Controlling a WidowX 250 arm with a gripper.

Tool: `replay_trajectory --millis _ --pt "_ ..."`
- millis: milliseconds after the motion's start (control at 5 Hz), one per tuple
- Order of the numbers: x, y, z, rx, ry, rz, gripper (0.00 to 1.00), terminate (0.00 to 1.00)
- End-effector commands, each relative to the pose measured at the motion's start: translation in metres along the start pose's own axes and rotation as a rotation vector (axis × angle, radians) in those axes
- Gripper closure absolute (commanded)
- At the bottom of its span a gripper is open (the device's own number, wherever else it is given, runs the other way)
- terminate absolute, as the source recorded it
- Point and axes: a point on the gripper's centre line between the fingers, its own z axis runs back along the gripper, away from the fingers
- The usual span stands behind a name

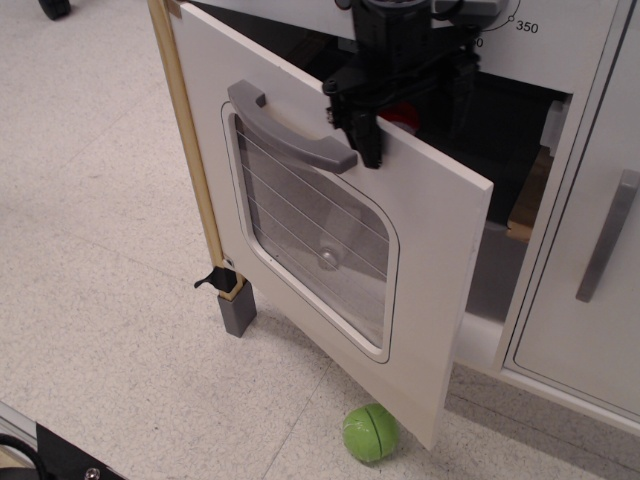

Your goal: Close oven

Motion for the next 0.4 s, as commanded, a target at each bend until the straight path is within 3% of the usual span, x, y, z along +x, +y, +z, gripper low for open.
replay_trajectory --millis 0,200 --pt "-0.009 0.018 0.075 -0.138 -0.075 -0.138 0.00 0.00" --pt "-0.023 0.041 0.066 -0.062 -0.068 -0.373 0.00 0.00"
